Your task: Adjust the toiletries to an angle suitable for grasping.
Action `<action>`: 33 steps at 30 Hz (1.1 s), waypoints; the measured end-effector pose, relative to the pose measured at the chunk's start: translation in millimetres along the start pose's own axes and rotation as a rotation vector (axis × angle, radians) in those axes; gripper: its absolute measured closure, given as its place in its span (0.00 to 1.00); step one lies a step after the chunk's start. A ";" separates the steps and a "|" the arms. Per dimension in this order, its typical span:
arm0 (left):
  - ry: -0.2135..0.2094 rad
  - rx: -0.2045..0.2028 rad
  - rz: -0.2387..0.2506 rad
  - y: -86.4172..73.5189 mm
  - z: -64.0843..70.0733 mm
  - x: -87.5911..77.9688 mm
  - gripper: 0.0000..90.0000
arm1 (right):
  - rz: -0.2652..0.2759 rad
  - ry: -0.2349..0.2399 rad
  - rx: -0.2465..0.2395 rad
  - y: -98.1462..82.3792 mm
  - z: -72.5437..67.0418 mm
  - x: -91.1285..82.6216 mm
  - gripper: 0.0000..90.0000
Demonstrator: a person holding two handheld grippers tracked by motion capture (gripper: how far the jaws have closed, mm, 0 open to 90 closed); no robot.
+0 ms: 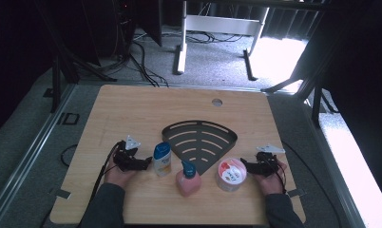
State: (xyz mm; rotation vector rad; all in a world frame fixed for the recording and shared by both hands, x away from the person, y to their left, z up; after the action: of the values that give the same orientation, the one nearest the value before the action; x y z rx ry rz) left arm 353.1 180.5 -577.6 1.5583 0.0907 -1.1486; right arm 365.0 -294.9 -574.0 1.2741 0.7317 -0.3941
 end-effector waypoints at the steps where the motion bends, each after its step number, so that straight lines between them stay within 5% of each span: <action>1: 0.001 0.000 0.000 0.0 0.0 0.1 0.17 | 0.000 0.000 0.000 0.0 0.0 0.0 0.14; 12: -0.001 0.000 0.002 -0.4 -1.5 -3.2 0.17 | 0.000 0.000 -0.001 0.1 0.0 0.1 0.14; 13: -0.003 0.000 0.002 -0.7 -2.6 -4.9 0.29 | 0.000 0.000 0.000 0.1 0.0 0.1 0.14; 19: -0.002 -0.017 -0.011 -1.2 -7.5 -12.2 0.50 | 0.001 -0.002 -0.001 0.8 -0.3 0.8 0.14; 23: -0.124 -0.064 -0.012 -1.9 -6.4 -17.5 0.71 | 0.001 -0.002 0.000 0.8 -0.3 0.9 0.14; 28: -0.172 -0.044 0.018 -0.5 1.5 -27.4 0.98 | 0.001 -0.002 0.000 0.8 -0.3 0.9 0.14; 30: -0.222 -0.050 0.034 0.3 6.4 -30.8 1.00 | 0.001 -0.002 0.000 0.8 -0.3 0.9 0.14; 33: -0.238 -0.027 0.031 1.6 15.7 -32.6 1.00 | 0.001 -0.002 0.000 0.8 -0.3 0.9 0.14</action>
State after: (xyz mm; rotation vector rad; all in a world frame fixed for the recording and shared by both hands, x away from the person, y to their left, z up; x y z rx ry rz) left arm 327.7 183.9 -552.1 1.3845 -0.0754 -1.2941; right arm 366.1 -294.3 -574.0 1.2741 0.7292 -0.3946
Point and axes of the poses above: each handheld gripper's, and its own axes: x roughly forward along the jaws, y roughly out of its top, z roughly to its right, the point moved 2 cm from there along x, roughly forward along the jaws, and after that the axes turned 9 degrees about -y, right-handed, at the moved point
